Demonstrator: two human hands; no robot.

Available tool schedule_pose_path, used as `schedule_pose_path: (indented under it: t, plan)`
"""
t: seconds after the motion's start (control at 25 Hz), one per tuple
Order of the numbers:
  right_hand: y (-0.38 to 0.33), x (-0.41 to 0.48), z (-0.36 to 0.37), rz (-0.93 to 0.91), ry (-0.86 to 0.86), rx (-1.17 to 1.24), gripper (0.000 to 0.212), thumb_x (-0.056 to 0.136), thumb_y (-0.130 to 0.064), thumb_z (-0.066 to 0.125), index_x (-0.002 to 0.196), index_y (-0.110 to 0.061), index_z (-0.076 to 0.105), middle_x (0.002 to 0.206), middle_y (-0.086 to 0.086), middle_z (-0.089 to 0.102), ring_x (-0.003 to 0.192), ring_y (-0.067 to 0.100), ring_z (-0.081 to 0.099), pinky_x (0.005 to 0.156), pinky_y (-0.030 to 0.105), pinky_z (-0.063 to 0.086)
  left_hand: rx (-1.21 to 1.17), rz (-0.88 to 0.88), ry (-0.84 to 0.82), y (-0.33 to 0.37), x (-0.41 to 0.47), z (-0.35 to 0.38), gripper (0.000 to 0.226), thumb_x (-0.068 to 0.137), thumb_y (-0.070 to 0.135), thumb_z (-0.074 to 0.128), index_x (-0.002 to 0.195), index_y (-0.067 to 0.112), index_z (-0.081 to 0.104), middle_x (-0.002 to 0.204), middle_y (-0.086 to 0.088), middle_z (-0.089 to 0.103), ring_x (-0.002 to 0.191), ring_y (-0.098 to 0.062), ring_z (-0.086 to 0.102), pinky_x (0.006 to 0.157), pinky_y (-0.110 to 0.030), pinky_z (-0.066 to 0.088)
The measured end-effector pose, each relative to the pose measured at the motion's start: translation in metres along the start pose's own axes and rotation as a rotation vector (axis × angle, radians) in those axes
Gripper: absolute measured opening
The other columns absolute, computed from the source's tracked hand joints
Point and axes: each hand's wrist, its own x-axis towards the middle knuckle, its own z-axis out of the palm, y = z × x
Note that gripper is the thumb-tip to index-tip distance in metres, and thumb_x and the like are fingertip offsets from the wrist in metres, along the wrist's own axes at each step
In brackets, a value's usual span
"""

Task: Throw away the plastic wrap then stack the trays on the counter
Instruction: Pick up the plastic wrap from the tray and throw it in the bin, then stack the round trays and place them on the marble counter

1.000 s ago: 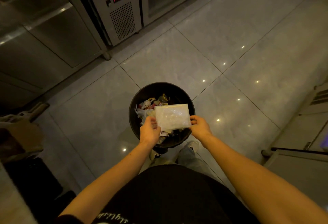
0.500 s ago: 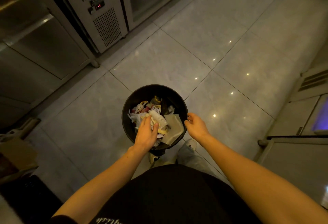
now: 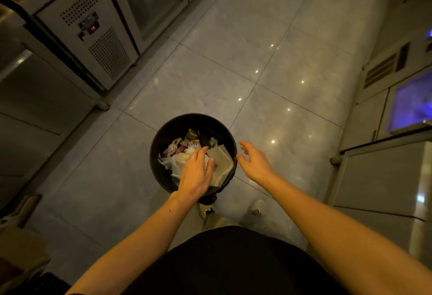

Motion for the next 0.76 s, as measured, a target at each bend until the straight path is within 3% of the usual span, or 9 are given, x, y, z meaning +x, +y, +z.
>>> schedule_pose_path:
  t: [0.2,0.4,0.56,0.76]
  plan:
    - [0.021,-0.032,-0.050,-0.034,0.170,-0.102,0.054,0.098,-0.032,0.046,0.148,-0.017,0.033,0.151,0.010,0.040,0.137,0.026,0.040,0.112,0.039,0.034,0.187,0.233,-0.040,0.050,0.012,0.011,0.055,0.100,0.045,0.031,0.147,0.017,0.031,0.155,-0.009,0.033,0.143,-0.025,0.029,0.115,-0.041,0.027]
    - [0.076,-0.098,-0.125,0.003,0.482,-0.232,0.051,0.095,-0.031,0.049,0.143,-0.014,0.041,0.143,0.012,0.048,0.128,0.030,0.046,0.105,0.037,0.038,0.326,0.536,-0.150,0.144,0.009,0.057,0.056,0.100,0.045,0.032,0.148,0.016,0.031,0.156,-0.012,0.032,0.143,-0.029,0.030,0.116,-0.042,0.025]
    - [0.143,-0.196,-0.179,0.189,0.722,-0.225,0.053,0.095,-0.038,0.046,0.144,-0.022,0.037,0.148,0.012,0.042,0.130,0.033,0.043,0.105,0.044,0.039,0.349,0.827,-0.283,0.236,-0.028,0.129,0.054,0.100,0.043,0.032,0.147,0.017,0.033,0.156,-0.011,0.032,0.144,-0.028,0.028,0.117,-0.042,0.024]
    - [0.239,-0.360,-0.204,0.465,0.994,-0.282,0.055,0.090,-0.028,0.056,0.141,-0.011,0.044,0.139,0.020,0.049,0.124,0.037,0.049,0.102,0.047,0.042,0.412,1.224,-0.492,0.337,-0.127,0.246,0.053,0.099,0.044,0.029,0.146,0.019,0.034,0.154,-0.009,0.036,0.143,-0.026,0.028,0.117,-0.043,0.024]
